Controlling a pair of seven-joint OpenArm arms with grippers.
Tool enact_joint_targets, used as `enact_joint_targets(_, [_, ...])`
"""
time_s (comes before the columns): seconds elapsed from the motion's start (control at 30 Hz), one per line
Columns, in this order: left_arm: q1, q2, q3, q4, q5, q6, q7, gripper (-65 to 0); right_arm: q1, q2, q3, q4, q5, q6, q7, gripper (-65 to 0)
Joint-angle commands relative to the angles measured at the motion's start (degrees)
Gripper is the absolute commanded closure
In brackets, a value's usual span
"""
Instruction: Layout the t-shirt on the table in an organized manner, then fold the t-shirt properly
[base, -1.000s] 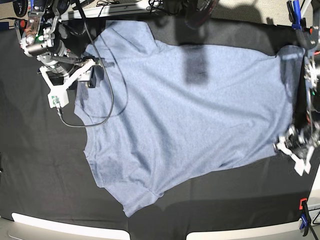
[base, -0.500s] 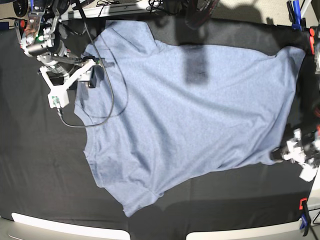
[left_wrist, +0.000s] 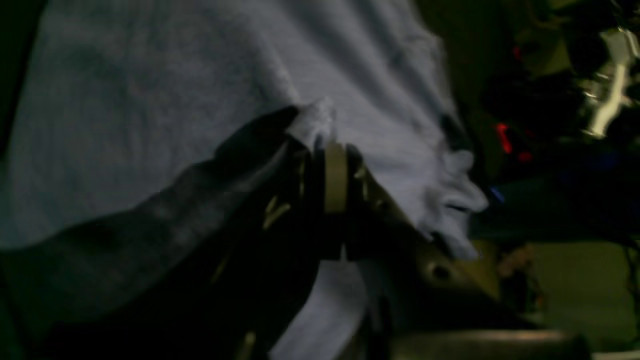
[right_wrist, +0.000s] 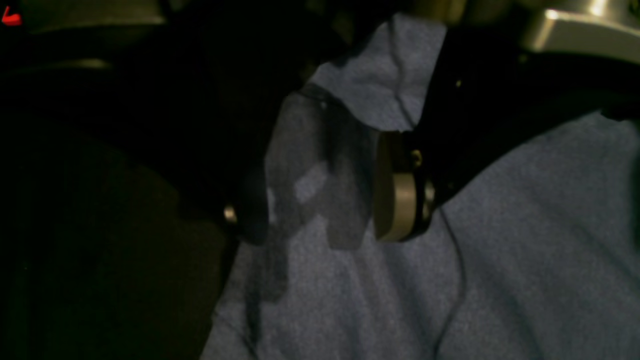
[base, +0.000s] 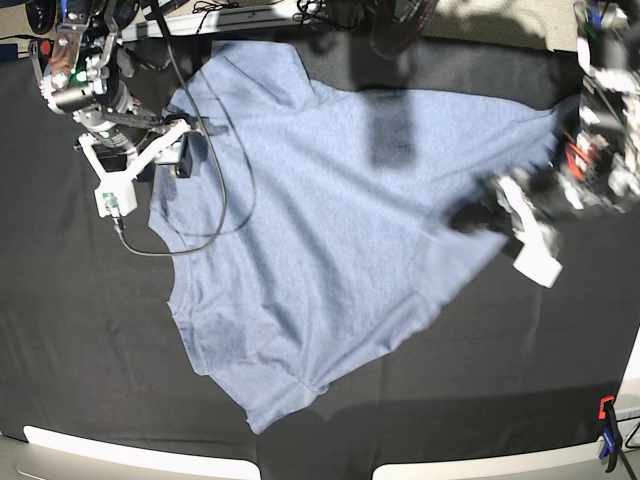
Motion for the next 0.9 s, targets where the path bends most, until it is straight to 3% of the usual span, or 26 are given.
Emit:
enact_joint_targets(0.0, [0.26,0.2,-0.37,1.79,-1.38,-0.49,-1.27,0.0,0.28,0.48,0.24,0.9,0.35,0.28,1.36,-32.7])
enact_joint_targets(0.2, [4.68,3.3,-0.15,2.51,2.21,-0.49,0.09,0.0,0.31,0.48,0.24,0.9,0.35,0.28,1.44,-32.7])
enact_joint_targets(0.23, [4.81,3.23,-0.09,2.51,1.92,-0.49,0.83,-5.5,0.31,0.48,0.24,0.9,0.35,0.28,1.55,-32.7])
enact_joint_targets(0.3, [4.48,2.91,-0.09,2.6,1.03,-0.49,2.25,-22.7,0.31,0.48,0.24,0.9,0.37,0.28,1.68,-32.7])
enact_joint_targets(0.33, [3.96,2.45,-0.11,2.64,-0.5,-0.49,3.13,-28.2,0.31,0.48,0.24,0.9,0.35,0.28,1.81,-32.7])
enact_joint_targets(0.37, [3.19,1.55,-0.11,2.86,-2.99,-0.49,4.0,-29.7,0.31,0.48,0.24,0.9,0.37,0.28,1.86,-32.7])
enact_joint_targets(0.43, [1.31,-0.98,-0.7,3.52,-8.2,-0.49,4.24,-29.6,0.31,0.48,0.24,0.9,0.37,0.28,1.97,-32.7])
enact_joint_targets(0.5, [-0.76,-3.1,-2.82,4.04,-9.18,-0.49,4.33,-29.6,0.31,0.48,0.24,0.9,0.37,0.28,2.03,-32.7])
enact_joint_targets(0.63, [-0.5,-3.85,-8.04,3.98,0.04,-0.49,2.67,-29.2,0.31,0.48,0.24,0.9,0.42,0.28,2.01,-32.7])
enact_joint_targets(0.77, [4.15,-3.21,-8.33,3.96,10.95,-0.49,-6.23,-29.0,0.31,0.48,0.24,0.9,0.39,0.28,1.97,-32.7])
enact_joint_targets(0.87, [6.97,-2.03,-8.31,3.96,14.91,-0.49,-7.8,-25.9,0.31,0.48,0.24,0.9,0.39,0.28,1.99,-32.8])
